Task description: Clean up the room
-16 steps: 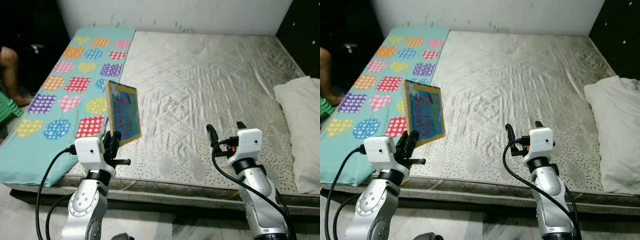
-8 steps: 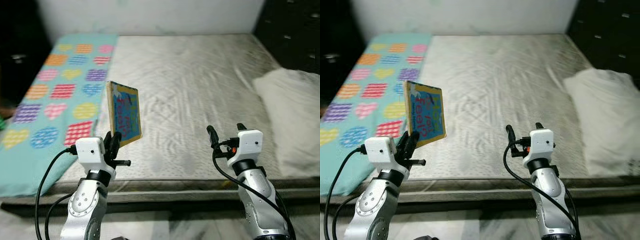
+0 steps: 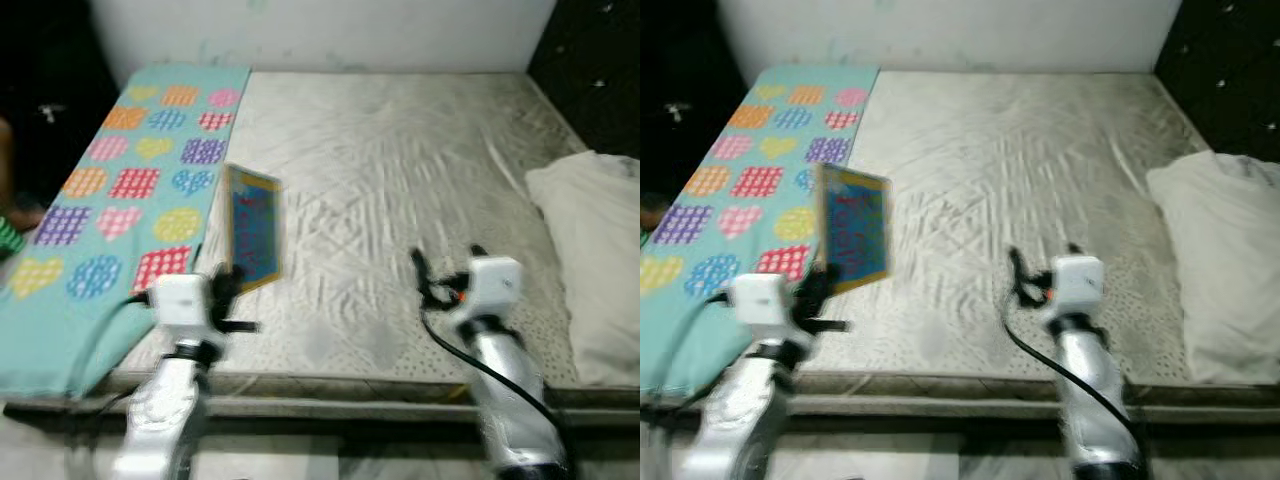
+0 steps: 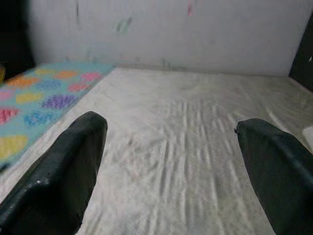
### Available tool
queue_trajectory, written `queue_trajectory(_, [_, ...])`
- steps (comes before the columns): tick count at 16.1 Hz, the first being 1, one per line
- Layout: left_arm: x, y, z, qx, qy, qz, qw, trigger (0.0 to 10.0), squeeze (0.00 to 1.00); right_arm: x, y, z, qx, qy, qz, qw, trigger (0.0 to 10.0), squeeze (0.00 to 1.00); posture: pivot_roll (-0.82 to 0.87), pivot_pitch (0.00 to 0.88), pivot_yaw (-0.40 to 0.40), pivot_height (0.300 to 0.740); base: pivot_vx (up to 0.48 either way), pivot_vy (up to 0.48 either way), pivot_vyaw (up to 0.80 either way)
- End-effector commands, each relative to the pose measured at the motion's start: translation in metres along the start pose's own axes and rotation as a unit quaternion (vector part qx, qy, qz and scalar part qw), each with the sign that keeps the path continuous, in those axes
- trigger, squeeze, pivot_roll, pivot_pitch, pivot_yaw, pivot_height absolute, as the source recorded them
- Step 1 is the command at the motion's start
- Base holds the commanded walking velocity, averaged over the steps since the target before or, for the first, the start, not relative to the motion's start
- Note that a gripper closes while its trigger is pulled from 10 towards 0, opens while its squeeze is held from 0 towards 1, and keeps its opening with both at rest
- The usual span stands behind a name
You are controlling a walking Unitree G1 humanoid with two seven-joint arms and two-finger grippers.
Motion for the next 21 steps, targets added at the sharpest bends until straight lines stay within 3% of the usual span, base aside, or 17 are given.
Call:
queue_trajectory(1, [-0.004, 0.0126, -0.0142, 0.005, -0.022, -0.025, 0.999, 10.0, 0.0, 0.0061, -0.0042, -0.0156, 0.008, -0.021, 0.007, 1.0, 10.0, 0.0, -0.13, 0.073, 0.036, 0.74, 0.266, 0.0, 0.0])
queue_trajectory(10, [-0.0061, 0.017, -0.0146, 0.013, -0.025, -0.036, 0.999, 10.0, 0.0, 0.0026, -0.0031, -0.0152, 0.007, -0.022, 0.0, 1.0, 10.0, 0.0, -0.12, 0.073, 0.036, 0.74, 0.06, 0.0, 0.0])
queue_trajectory(15, [-0.0071, 0.0133, -0.0133, 0.021, -0.019, -0.028, 0.999, 10.0, 0.0, 0.001, -0.0008, -0.0102, 0.04, -0.009, -0.004, 0.999, 10.0, 0.0, -0.12, 0.071, 0.034, 0.74, 0.0, -0.464, 0.26])
queue_trajectory(21, [-0.0068, 0.0127, -0.0129, 0.034, -0.015, -0.025, 0.999, 10.0, 0.0, 0.0005, -0.001, -0.0108, 0.028, -0.01, -0.004, 1.0, 10.0, 0.0, -0.13, 0.076, 0.027, 0.74, 0.0, -0.475, 0.29])
Point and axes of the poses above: a point about 5 cm out from each wrist's last joint towards the gripper, its own x axis pointing back from the gripper into the wrist, its own y axis along the axis of the wrist's last joint, z = x × y, the point moved 6 cm from there along -x, pointing out of the wrist towards the gripper, and after that the axes turned 8 degrees about -x, right-handed, at the moved point
